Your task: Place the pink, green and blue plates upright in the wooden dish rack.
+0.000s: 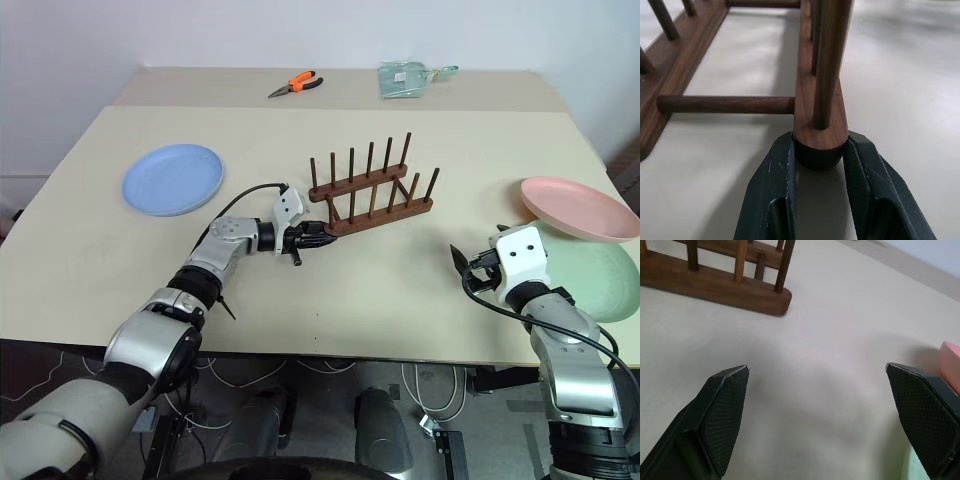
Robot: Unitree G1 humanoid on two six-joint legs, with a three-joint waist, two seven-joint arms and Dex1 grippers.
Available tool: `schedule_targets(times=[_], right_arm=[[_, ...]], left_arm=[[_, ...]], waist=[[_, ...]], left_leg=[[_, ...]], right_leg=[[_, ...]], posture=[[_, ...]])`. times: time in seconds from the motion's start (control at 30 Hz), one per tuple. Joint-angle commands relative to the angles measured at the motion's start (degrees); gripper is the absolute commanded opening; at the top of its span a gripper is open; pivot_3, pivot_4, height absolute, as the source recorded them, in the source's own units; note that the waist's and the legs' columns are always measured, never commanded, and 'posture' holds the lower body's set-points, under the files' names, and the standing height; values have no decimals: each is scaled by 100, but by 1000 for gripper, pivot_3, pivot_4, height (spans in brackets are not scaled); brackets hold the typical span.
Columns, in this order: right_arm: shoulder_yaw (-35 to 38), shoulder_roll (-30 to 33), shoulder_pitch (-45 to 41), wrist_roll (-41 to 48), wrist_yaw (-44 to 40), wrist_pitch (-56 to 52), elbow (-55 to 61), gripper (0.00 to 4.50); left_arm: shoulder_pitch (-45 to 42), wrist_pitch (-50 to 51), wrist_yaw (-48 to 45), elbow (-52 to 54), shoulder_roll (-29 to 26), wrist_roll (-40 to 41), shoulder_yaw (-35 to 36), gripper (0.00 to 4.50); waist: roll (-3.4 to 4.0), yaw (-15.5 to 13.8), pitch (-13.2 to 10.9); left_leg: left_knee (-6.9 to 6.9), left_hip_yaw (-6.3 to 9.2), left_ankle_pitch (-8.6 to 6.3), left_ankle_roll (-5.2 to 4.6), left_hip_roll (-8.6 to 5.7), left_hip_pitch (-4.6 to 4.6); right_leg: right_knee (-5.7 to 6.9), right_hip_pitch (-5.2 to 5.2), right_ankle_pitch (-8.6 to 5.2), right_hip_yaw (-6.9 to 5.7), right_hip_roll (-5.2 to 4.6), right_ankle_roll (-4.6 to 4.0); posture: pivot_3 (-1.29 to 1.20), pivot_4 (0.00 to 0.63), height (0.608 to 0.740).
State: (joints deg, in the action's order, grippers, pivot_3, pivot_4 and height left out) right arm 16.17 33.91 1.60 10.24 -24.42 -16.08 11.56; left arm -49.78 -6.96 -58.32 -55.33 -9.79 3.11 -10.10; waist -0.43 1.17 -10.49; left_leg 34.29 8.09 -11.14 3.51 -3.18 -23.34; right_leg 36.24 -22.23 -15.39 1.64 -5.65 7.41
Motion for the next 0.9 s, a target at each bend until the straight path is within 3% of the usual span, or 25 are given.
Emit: schedule_targets(times=[0.03, 0.23, 0.37, 0.47, 0.53, 0.6, 0.67, 0.73, 0.87, 0.9], right_arm=[[-7, 99, -96, 32, -163, -11, 69, 4500], [-18, 355, 54, 104, -664, -80, 80, 4500], [188, 491, 128, 61, -753, 17, -149, 4500], [293, 606, 268, 86, -929, 49, -103, 4500], [360, 687, 374, 206, -1126, 17, -40, 4500], [382, 801, 577, 344, -1435, -42, 130, 3951], [323, 894, 779, 519, -1730, -161, 411, 3233], [156, 964, 897, 617, -1930, -313, 665, 2122], [-473, 875, 850, 356, -1894, -447, 886, 127], [-641, 781, 753, 277, -1784, -471, 890, 127]], left_arm=[[434, 83, -268, 576, -133, 7, -49, 713], [1484, 311, -1150, 2635, -887, 66, -394, 713], [1714, 530, -1239, 3167, -1251, 42, -414, 2663], [1608, 452, -621, 2832, -1412, -312, -326, 4210], [1639, 625, -502, 2826, -1610, -386, -315, 4210], [1872, 1173, -824, 3235, -1940, -187, -327, 4264], [2277, 1736, -1336, 4006, -2287, 183, -404, 3645], [2609, 2210, -1623, 4807, -2396, 605, -495, 2839], [2785, 2714, -1082, 5474, -1906, 606, -776, 897], [2775, 2766, -914, 5454, -1779, 505, -847, 897]], waist=[[1, -3, 1], [4, 5, 2], [6, -29, 3], [5, -51, 4], [5, -38, 4], [9, 9, 8], [14, 95, 13], [24, 166, 20], [32, 67, 27], [27, 19, 28]], left_leg=[[0, 1, 0, 0, 0, 0], [-3, 2, 0, 0, 2, 1], [-1, 2, 0, 0, 2, 2], [0, 2, 0, 0, 1, 1], [0, 3, 0, 0, 1, 1], [0, 2, 0, 0, 3, 6], [-3, 1, -1, 0, 8, 10], [-11, -1, -1, -1, 14, 15], [-2, -5, -1, -1, 13, 19], [4, -4, -1, -1, 13, 15]], right_leg=[[0, 0, 0, 0, 0, 0], [2, -1, 0, 0, 0, -2], [2, 1, 1, 1, 0, -4], [0, 3, 0, 1, 0, -4], [-1, 4, 0, 1, 0, -4], [3, 4, 0, 1, 0, -4], [5, 4, 0, 1, 4, -4], [8, 4, -2, 3, 5, -7], [6, 15, -8, 6, 3, -19], [3, 21, -12, 5, 3, -24]], posture=[[0, 150, 740], [0, 150, 740], [0, 150, 740], [0, 150, 740], [0, 150, 740], [0, 150, 740], [0, 150, 740], [0, 150, 740], [0, 150, 740], [0, 150, 740]])
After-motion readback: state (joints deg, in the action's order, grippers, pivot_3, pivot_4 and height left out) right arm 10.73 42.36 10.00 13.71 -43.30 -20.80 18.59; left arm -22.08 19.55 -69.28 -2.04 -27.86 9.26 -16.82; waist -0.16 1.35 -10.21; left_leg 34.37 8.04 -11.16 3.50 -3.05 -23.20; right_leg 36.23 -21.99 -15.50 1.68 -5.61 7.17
